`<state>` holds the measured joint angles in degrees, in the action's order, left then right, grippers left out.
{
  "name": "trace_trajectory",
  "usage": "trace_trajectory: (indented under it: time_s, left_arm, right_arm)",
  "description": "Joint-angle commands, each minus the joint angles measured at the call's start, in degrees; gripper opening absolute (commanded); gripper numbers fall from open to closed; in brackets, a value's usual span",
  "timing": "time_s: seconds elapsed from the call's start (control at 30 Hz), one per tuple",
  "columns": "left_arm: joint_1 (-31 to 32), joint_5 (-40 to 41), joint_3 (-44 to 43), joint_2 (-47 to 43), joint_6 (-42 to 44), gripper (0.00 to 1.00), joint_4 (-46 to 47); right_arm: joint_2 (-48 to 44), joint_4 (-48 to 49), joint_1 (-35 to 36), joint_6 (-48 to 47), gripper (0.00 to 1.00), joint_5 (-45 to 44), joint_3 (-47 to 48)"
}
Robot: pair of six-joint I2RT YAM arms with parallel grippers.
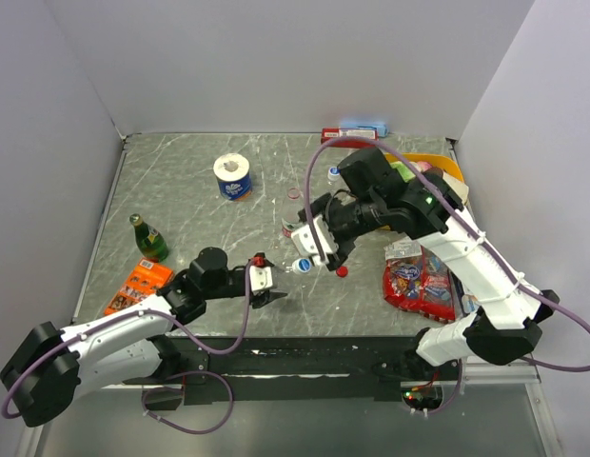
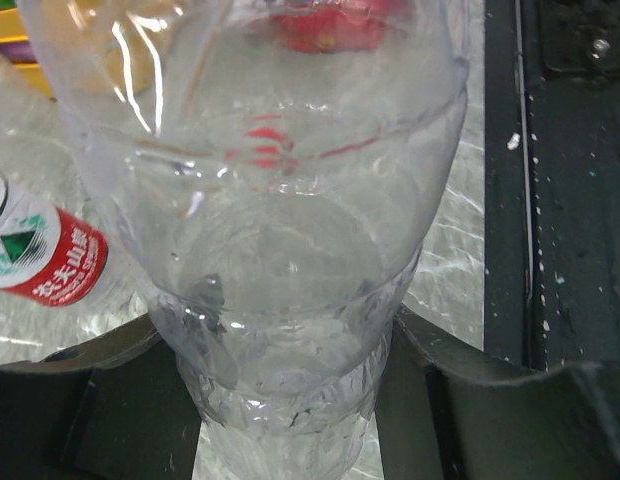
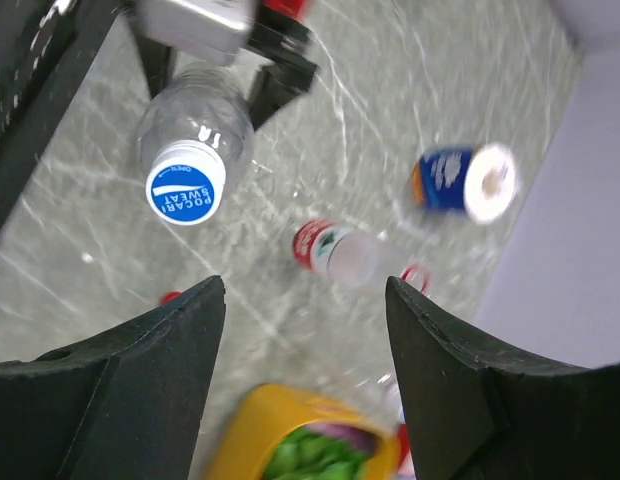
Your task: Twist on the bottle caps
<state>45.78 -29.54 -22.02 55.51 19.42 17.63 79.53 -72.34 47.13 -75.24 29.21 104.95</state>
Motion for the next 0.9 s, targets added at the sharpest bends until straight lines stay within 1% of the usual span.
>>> trace_trajectory:
  time_s: [0.0, 0.1, 0.27, 0.57, 0.77, 0.87]
  left_arm:
    - [-0.2, -5.4, -4.1, 0.7, 6.3, 0.01, -2.8]
    - [-0.3, -5.5, -5.0, 0.8, 6.8, 0.01, -4.4]
    - [-0.3, -6.0, -5.8, 1.1, 6.7, 0.01, -5.1]
    - [-0.3, -5.7, -5.7, 1.3, 5.6, 0.01, -4.3]
    - [-0.3, -5.4, -5.7, 1.2, 6.3, 0.01, -4.3]
    - [-0.3, -5.2, -6.0, 1.3, 7.0, 0.01, -4.4]
  right_arm:
    - [-0.9, -9.4, 1.6, -21.7, 0.72, 6.0, 0.0]
    - [-1.0, -14.5, 2.2, -27.7, 0.73, 7.0, 0.0]
    - [-2.6, -17.5, 4.1, -31.3, 0.73, 6.3, -3.7]
    - [-5.7, -17.8, 6.3, -31.8, 0.70, 4.4, -9.6]
    - [-5.3, -17.7, 7.3, -30.8, 0.67, 4.5, -9.7]
    - [-4.0, -17.8, 7.4, -30.4, 0.63, 4.1, -8.9]
